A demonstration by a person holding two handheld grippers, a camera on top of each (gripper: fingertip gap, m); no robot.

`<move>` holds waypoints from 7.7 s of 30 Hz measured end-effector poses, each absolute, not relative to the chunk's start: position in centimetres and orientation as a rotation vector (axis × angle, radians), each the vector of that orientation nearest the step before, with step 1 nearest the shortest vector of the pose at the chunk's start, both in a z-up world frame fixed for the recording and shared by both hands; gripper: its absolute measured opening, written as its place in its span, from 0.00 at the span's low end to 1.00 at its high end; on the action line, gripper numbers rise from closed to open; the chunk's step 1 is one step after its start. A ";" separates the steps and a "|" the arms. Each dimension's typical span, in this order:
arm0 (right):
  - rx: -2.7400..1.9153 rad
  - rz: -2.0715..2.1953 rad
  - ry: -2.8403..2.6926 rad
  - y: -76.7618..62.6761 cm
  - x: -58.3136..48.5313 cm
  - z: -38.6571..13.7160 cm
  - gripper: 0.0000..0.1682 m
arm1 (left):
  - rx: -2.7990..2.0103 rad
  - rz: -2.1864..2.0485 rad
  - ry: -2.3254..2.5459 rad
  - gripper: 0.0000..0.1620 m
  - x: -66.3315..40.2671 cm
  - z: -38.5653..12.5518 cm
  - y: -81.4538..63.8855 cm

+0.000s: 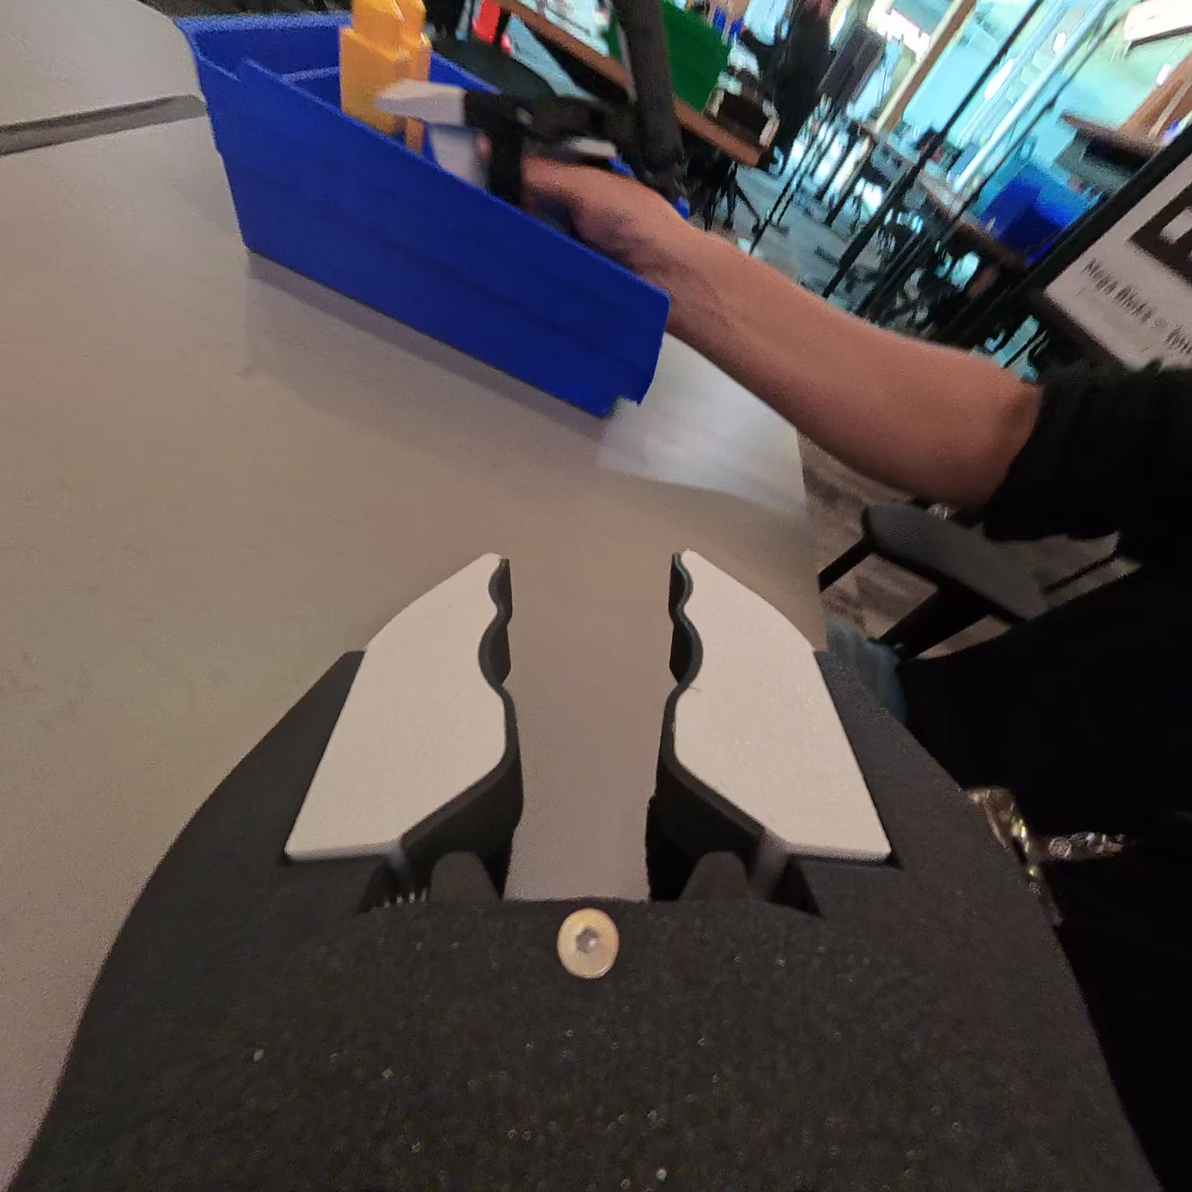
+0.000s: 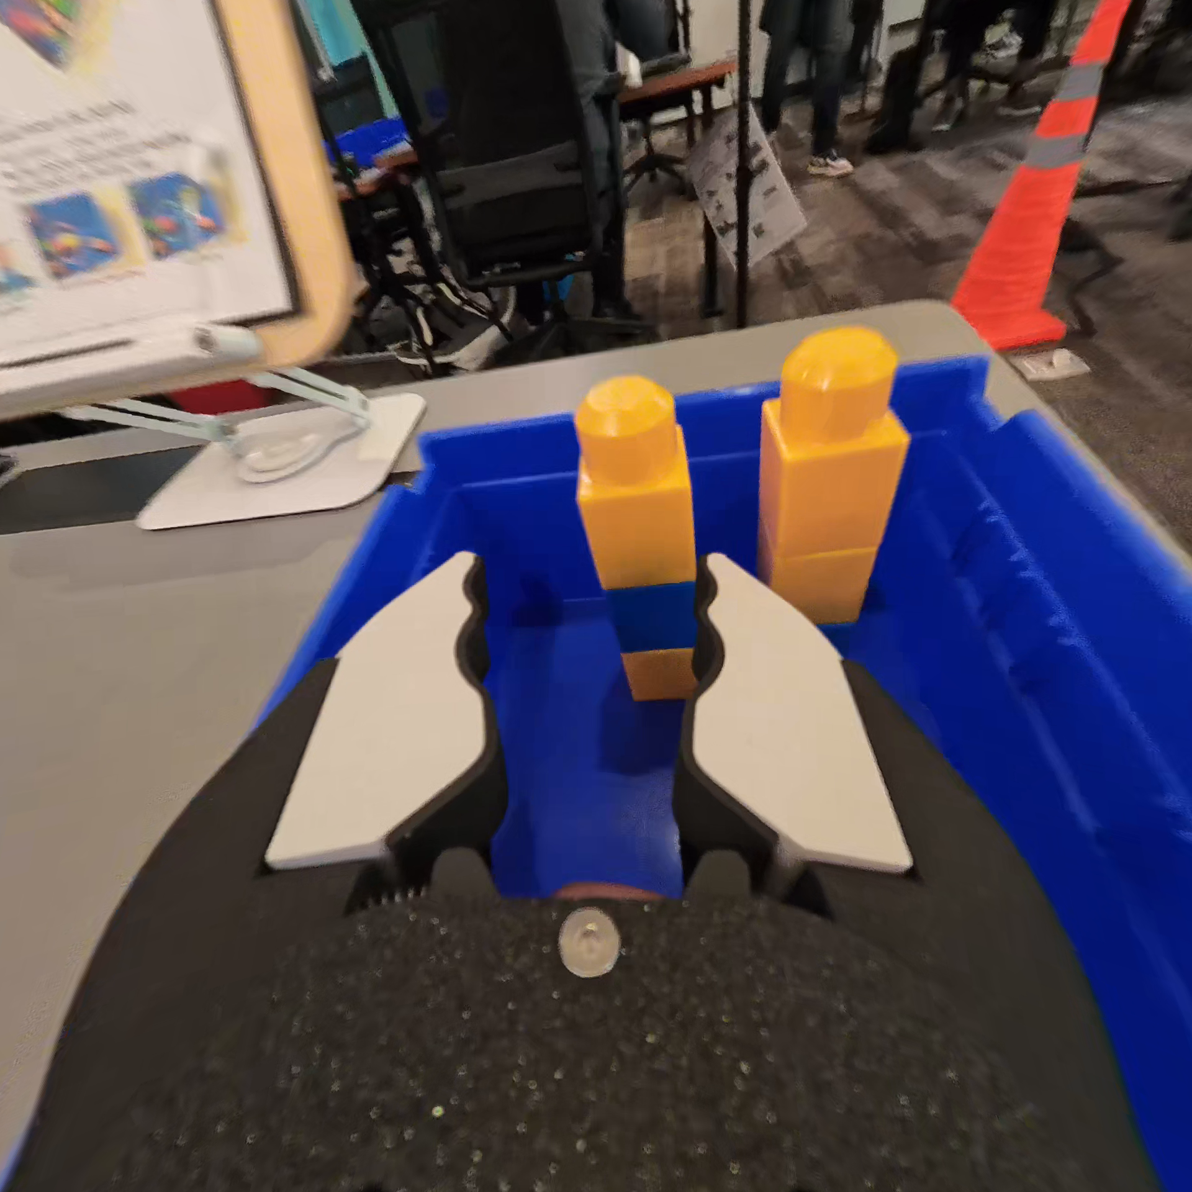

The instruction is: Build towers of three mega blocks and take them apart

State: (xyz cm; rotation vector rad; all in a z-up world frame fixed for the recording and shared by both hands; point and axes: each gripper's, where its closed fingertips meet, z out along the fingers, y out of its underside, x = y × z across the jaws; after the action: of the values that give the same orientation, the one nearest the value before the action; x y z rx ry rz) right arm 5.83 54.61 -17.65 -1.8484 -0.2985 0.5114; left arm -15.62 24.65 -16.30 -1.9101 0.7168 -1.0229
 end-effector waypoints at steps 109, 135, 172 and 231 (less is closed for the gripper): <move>-1.175 1.476 -1.361 27.0 -21.6 -13.3 0.21 | -2.269 -0.699 1.022 0.18 -20.6 -10.1 27.7; -1.186 1.620 -1.432 28.2 -17.9 -15.9 0.22 | -2.598 -0.019 0.322 0.40 -51.4 -22.3 24.1; -1.206 1.637 -1.488 27.6 -18.5 -16.6 0.22 | -2.656 -0.235 0.373 0.33 -54.3 -22.0 29.6; -1.047 1.888 -1.249 28.4 -16.9 -10.3 0.21 | -1.811 -1.091 1.282 0.18 -14.1 -3.7 31.1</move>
State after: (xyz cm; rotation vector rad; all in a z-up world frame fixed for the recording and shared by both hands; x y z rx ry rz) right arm -16.89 28.42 -10.25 -1.0469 -1.2488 1.8877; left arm -14.11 31.09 -3.69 -1.8111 1.2823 -1.0907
